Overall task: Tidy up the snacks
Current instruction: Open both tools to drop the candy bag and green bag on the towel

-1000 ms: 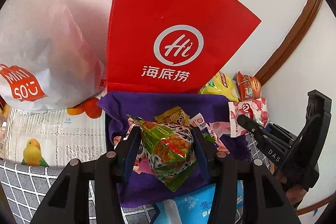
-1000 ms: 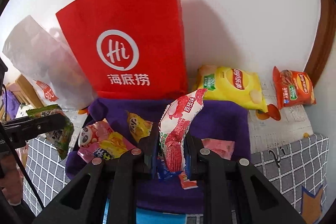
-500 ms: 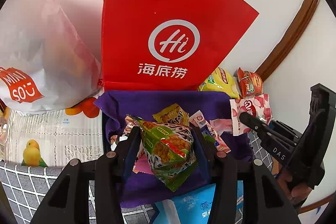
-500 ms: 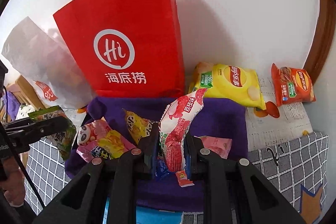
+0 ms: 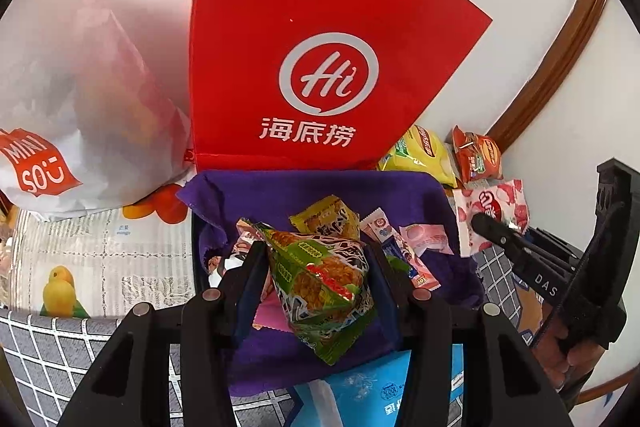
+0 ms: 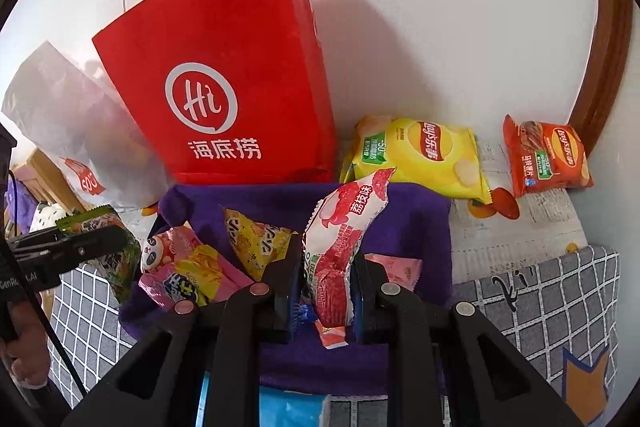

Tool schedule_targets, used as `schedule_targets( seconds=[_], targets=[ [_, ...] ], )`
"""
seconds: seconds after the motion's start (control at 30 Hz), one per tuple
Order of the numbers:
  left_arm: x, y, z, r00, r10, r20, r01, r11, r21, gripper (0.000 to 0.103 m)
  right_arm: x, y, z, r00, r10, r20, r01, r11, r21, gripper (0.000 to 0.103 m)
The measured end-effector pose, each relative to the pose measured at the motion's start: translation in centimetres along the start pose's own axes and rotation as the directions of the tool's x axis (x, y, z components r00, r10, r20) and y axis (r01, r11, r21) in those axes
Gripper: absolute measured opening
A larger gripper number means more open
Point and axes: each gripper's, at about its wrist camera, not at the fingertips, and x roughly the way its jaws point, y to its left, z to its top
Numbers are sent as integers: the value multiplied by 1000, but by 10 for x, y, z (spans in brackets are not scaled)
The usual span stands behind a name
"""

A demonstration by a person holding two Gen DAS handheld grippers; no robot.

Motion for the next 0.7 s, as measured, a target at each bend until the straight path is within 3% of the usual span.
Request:
schedule_targets(
  seconds=[0.33, 0.7],
  targets=[
    [10, 9, 1, 1000, 16, -24, -17, 999, -32, 47, 28, 15, -10, 992, 58, -116, -67, 995, -72, 21],
    [31, 13, -1, 996, -40, -80, 33, 996, -84, 47, 56, 19, -22, 977, 56, -205, -77, 992, -99, 21]
  ],
)
